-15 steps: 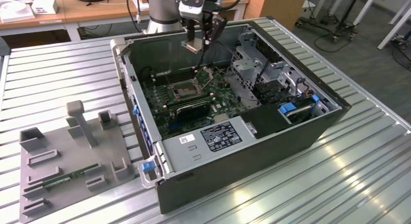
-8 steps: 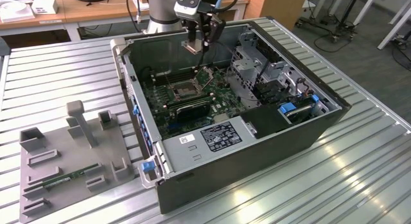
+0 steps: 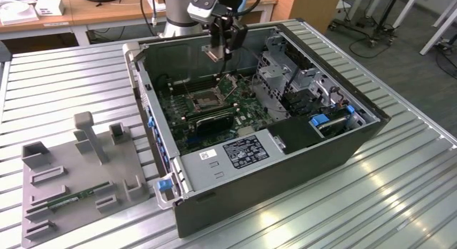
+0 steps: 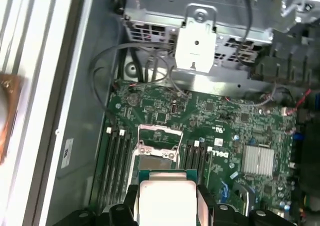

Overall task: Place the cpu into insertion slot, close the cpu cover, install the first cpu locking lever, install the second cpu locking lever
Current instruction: 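Place the cpu into insertion slot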

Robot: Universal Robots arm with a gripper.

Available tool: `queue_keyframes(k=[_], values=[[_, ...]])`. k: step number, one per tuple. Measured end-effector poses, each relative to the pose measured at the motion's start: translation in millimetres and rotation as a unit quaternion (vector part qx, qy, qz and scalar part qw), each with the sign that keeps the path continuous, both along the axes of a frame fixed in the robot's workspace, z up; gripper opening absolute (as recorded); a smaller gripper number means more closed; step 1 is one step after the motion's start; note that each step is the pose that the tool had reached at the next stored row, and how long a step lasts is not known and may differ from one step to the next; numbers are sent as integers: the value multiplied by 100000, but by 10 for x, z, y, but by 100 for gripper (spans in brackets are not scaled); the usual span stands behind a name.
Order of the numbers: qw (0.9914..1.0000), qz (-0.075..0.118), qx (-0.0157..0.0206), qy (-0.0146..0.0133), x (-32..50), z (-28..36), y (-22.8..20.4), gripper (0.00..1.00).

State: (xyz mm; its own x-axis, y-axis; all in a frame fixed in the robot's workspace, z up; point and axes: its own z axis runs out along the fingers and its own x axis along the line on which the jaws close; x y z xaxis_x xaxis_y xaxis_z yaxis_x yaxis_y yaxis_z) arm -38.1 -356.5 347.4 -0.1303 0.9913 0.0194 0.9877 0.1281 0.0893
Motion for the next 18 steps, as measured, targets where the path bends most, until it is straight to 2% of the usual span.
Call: queue_keyframes(k=[3,7,9,14,15,16,18], values=[[99968,-2513,2,-2,-1,-13,0,55],[99866,-5184,1,0,-6,-28,0,55],[99840,-5662,-2,4,-10,-31,0,55],[99838,-5691,-4,6,-10,-31,0,55],[99838,-5696,-4,135,-10,-32,0,55],[99837,-5699,-12,408,-10,-33,0,55],[99827,-5693,-83,1467,-8,-33,0,55]])
